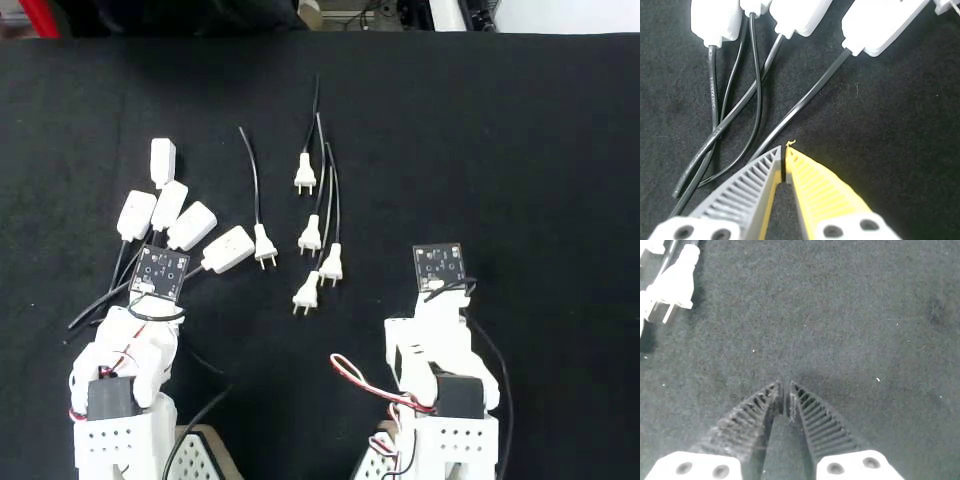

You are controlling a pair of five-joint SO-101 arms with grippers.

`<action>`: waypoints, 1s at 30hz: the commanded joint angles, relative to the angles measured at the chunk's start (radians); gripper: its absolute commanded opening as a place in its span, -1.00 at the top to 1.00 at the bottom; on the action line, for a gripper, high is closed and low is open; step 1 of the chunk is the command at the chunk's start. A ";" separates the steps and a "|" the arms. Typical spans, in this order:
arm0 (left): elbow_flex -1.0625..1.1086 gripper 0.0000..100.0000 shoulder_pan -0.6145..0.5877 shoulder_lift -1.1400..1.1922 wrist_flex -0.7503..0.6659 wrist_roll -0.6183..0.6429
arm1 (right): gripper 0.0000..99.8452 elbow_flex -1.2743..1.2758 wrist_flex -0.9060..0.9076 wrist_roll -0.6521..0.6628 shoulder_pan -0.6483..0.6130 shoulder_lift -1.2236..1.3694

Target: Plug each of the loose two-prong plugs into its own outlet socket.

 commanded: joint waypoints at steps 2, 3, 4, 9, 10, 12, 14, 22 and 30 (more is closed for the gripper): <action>0.019 0.94 0.005 -0.002 -0.017 0.009 | 0.94 -0.002 0.005 -0.002 -0.002 -0.012; 0.019 0.94 0.005 -0.002 -0.017 0.009 | 0.94 -0.002 0.005 -0.002 -0.002 -0.012; 0.019 0.94 0.007 -0.002 -0.017 0.008 | 0.94 -0.002 0.005 -0.002 -0.002 -0.012; 0.019 0.94 0.005 -0.002 -0.018 0.008 | 0.94 -0.002 0.005 -0.002 -0.002 -0.012; 0.019 0.94 0.005 -0.003 -0.026 0.009 | 0.94 -0.002 0.005 -0.002 -0.002 -0.012; 0.013 0.94 0.002 -0.003 -0.028 0.006 | 0.94 -0.002 0.005 -0.002 -0.002 -0.012; -0.042 0.94 -0.013 -0.003 -0.020 0.005 | 0.94 -0.002 0.005 -0.002 -0.002 -0.012; -0.289 0.94 -0.142 -0.002 -0.060 0.011 | 0.94 -0.002 0.005 -0.002 -0.003 -0.012; -0.426 0.94 -0.065 0.100 -0.117 0.190 | 0.94 -0.002 0.005 -0.002 -0.003 -0.012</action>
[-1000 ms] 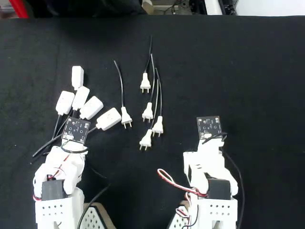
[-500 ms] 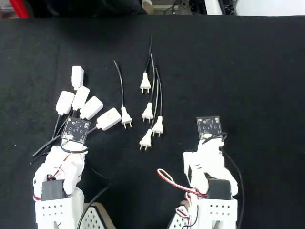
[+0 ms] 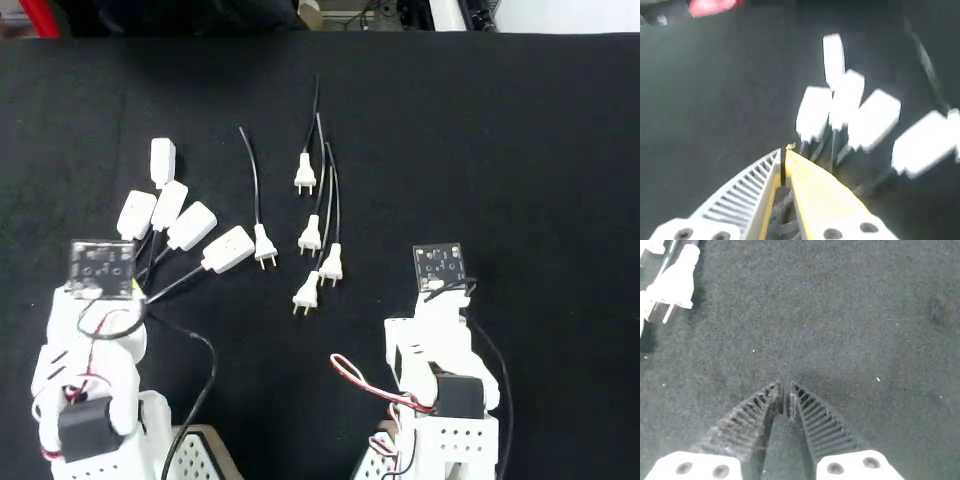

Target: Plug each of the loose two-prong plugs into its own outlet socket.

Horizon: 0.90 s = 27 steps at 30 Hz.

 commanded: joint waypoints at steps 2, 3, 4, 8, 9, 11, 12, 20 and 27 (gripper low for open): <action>-0.097 0.94 0.154 0.210 -0.066 0.064 | 0.94 -0.002 0.005 -0.002 -0.002 -0.012; -0.128 0.94 0.197 0.292 -0.066 0.066 | 0.94 -0.002 0.005 -0.002 -0.002 -0.012; -0.168 0.94 0.232 0.376 -0.066 0.066 | 0.94 -0.002 0.005 -0.002 -0.002 -0.012; -0.355 0.94 0.306 0.701 -0.055 0.061 | 0.94 -0.002 0.005 -0.002 -0.002 -0.012; -0.392 0.94 0.305 0.763 -0.051 0.061 | 0.94 -0.002 0.005 -0.002 -0.002 -0.012; -0.438 0.94 0.305 0.862 -0.054 0.058 | 0.94 -0.002 0.005 -0.002 -0.002 -0.012; -0.447 0.94 0.305 0.901 -0.071 0.040 | 0.94 -0.002 0.005 -0.002 -0.002 -0.012; -0.446 0.74 0.286 1.102 -0.215 -0.023 | 0.94 -0.002 0.005 -0.002 -0.002 -0.012; -0.401 0.51 0.351 1.212 -0.371 -0.029 | 0.94 -0.002 0.005 -0.002 -0.002 -0.012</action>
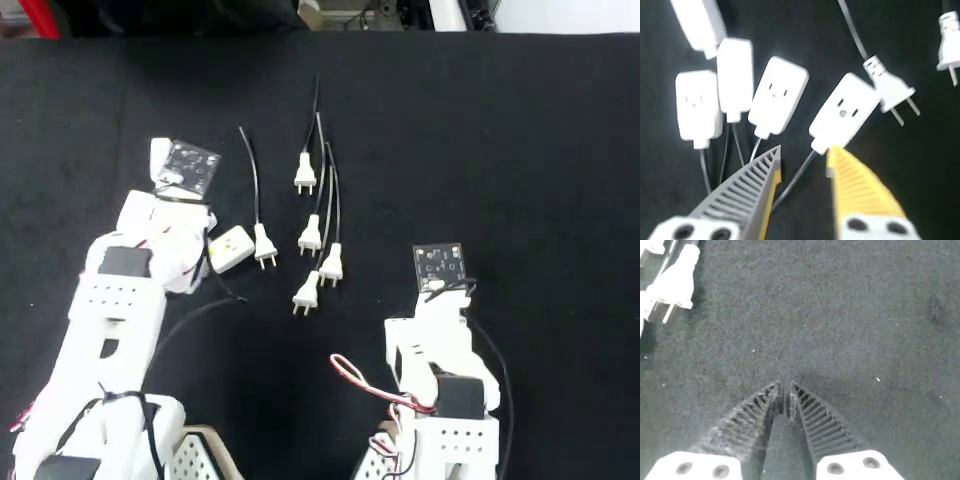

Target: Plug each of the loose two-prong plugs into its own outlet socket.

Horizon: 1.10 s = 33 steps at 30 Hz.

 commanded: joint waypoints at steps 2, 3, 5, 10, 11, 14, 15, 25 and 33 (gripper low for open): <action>0.015 0.41 0.033 0.046 -0.100 -0.017 | 0.94 -0.002 0.005 -0.002 -0.002 -0.012; 0.019 0.38 0.033 0.060 -0.107 -0.041 | 0.94 -0.002 0.005 -0.002 -0.002 -0.012; 0.027 0.38 0.047 0.081 -0.118 -0.101 | 0.94 -0.002 0.005 -0.002 -0.002 -0.012; 0.050 0.39 0.099 0.138 -0.161 -0.199 | 0.94 -0.002 0.005 -0.002 -0.002 -0.012; 0.053 0.39 0.099 0.150 -0.189 -0.206 | 0.94 -0.002 0.005 -0.002 -0.002 -0.012; 0.048 0.39 0.097 0.189 -0.233 -0.215 | 0.94 -0.002 0.005 -0.002 -0.002 -0.012; 0.041 0.38 0.097 0.201 -0.235 -0.232 | 0.94 -0.002 0.005 -0.002 -0.002 -0.012; -0.142 0.39 0.077 0.425 -0.236 -0.267 | 0.94 -0.002 0.005 -0.002 -0.002 -0.012; -0.208 0.39 0.082 0.522 -0.232 -0.267 | 0.94 -0.002 0.005 -0.002 -0.002 -0.012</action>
